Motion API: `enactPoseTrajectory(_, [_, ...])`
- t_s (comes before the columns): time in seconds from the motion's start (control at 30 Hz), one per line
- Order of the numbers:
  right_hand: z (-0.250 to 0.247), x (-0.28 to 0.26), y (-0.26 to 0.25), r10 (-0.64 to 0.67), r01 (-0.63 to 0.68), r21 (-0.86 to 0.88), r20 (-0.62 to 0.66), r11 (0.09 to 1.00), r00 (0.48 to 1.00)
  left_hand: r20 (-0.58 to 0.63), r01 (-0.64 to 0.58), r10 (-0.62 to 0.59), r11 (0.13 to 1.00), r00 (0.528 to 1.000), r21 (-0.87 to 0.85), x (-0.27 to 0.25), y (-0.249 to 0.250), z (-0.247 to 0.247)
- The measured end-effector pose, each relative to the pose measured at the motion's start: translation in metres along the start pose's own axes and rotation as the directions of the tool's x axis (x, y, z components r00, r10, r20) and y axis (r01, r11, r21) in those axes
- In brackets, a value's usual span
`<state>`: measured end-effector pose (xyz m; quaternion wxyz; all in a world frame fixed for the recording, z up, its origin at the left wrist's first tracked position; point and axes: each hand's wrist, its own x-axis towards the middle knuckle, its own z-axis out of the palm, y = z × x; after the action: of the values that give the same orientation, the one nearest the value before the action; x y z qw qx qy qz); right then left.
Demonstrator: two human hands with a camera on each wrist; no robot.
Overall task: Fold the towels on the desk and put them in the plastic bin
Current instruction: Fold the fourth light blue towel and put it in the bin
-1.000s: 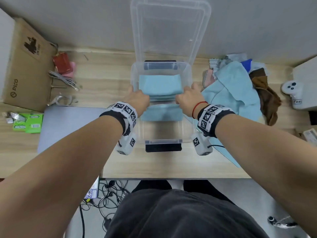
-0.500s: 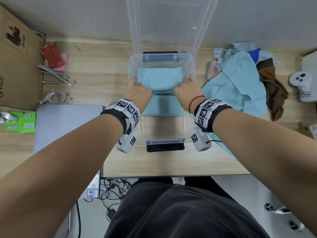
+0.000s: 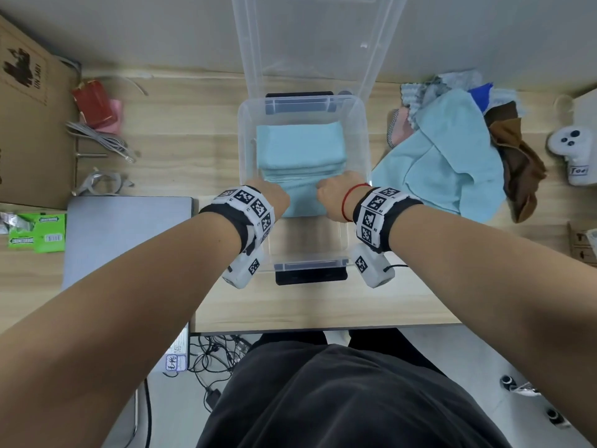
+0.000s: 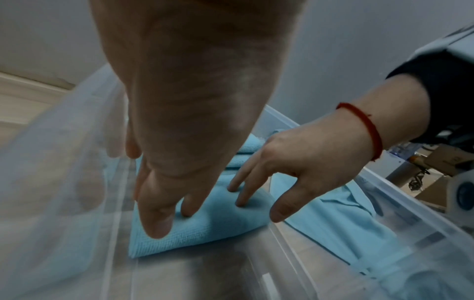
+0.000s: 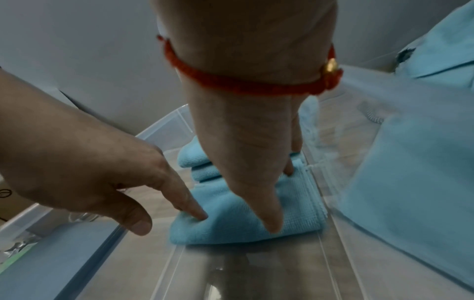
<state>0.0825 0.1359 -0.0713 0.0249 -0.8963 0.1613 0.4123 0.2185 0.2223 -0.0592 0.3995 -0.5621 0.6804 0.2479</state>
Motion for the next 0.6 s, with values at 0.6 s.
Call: enactPoseTrajectory(0.6, [0.011,0.005,-0.001,-0.007,0.021,0.178,-0.077,0.984,0.997,-0.042,0.026,-0.033,0.988,0.999,-0.149,0.017,-0.004,0.004])
